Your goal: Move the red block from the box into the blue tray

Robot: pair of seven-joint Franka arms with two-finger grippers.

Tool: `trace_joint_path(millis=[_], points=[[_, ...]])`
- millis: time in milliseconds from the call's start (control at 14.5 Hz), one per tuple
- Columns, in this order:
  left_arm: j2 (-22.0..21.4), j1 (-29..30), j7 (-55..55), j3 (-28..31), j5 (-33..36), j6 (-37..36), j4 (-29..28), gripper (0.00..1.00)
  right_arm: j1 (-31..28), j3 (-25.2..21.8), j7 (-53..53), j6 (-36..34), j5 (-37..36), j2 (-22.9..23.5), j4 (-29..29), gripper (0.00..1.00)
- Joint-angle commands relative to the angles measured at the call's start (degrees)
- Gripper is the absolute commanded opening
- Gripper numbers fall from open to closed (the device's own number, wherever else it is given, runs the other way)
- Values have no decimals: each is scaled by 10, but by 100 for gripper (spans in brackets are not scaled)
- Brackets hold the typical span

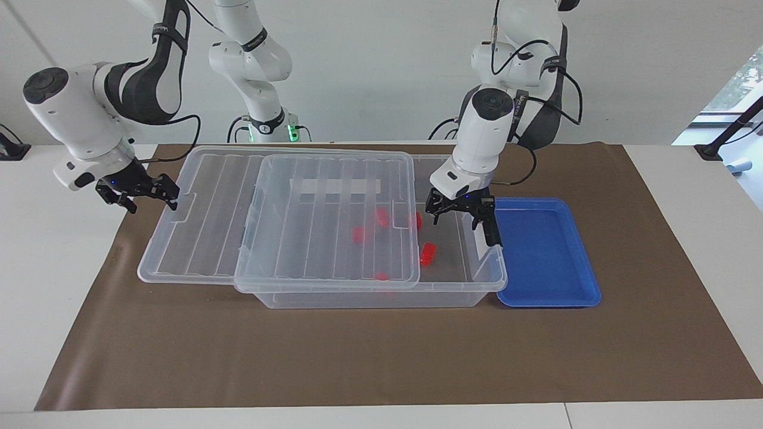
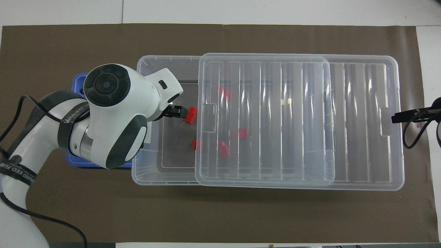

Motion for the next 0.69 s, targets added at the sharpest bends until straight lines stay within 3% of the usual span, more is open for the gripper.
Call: trace_joint_path(millis=[0, 276, 621], points=[[-7, -11, -12, 7, 9, 45, -34, 99, -3, -2, -18, -2, 2, -5, -2, 100], [7, -11, -12, 7, 9, 79, -50, 99, 13, 4, -8, -79, 4, 8, 76, 100], [7, -11, -7, 4, 8, 126, -79, 99, 70, 7, 89, -200, -4, 6, 195, 100]])
